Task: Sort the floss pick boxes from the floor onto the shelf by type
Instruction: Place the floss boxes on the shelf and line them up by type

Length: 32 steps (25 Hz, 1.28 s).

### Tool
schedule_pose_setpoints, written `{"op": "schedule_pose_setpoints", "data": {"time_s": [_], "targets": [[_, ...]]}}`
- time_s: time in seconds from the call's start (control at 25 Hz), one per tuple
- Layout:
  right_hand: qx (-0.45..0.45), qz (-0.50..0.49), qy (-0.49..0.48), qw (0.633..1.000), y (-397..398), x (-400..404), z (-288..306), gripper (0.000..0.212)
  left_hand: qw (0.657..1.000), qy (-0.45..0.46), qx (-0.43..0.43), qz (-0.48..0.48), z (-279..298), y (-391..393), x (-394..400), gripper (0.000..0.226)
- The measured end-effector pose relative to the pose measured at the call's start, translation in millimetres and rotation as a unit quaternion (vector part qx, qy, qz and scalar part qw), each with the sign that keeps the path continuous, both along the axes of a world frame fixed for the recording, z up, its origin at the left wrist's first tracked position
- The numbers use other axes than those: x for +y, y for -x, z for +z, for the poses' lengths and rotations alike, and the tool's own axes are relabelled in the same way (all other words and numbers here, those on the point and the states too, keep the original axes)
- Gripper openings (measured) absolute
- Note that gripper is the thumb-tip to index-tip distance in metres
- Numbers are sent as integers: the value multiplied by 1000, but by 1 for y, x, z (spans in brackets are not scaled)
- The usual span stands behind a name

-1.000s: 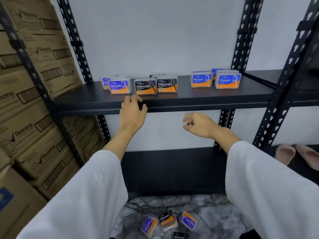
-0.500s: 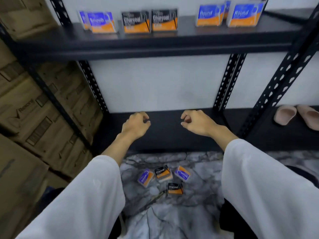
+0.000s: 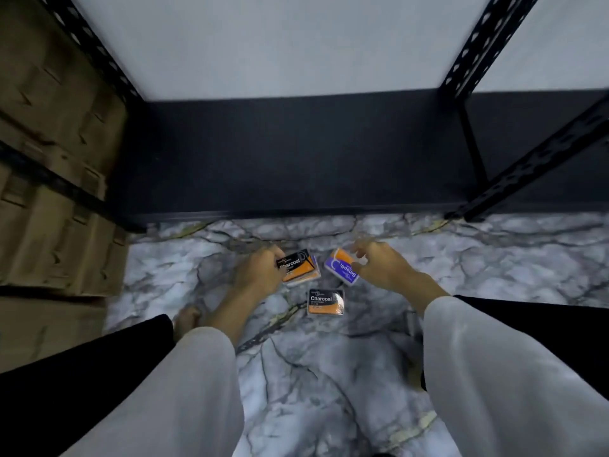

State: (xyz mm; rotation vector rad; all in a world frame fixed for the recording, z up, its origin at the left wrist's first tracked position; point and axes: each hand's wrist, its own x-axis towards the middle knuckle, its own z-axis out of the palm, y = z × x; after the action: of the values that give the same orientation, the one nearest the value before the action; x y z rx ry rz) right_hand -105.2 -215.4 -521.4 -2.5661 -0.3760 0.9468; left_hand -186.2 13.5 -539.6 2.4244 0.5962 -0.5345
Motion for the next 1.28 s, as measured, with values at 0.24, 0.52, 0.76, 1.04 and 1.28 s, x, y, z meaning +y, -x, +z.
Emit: {"op": "schedule_pose_setpoints", "data": {"time_s": [0.24, 0.52, 0.76, 1.04, 1.28], "targets": [[5, 14, 46, 999, -2, 7, -66, 52, 999, -29, -4, -36, -44, -5, -2, 46], [-20, 5, 44, 999, -5, 8, -105, 60, 996, -59, 17, -64, -71, -12, -6, 76], [-21, 12, 36, 999, -9, 24, -119, 86, 989, -102, 31, -100, -88, -12, -8, 82], [-40, 68, 77, 994, -6, 26, -133, 79, 987, -106, 5, -117, -101, -15, -8, 76], [-34, 40, 79, 995, -7, 24, -114, 78, 990, -92, -25, -108, -86, -15, -12, 71]]}}
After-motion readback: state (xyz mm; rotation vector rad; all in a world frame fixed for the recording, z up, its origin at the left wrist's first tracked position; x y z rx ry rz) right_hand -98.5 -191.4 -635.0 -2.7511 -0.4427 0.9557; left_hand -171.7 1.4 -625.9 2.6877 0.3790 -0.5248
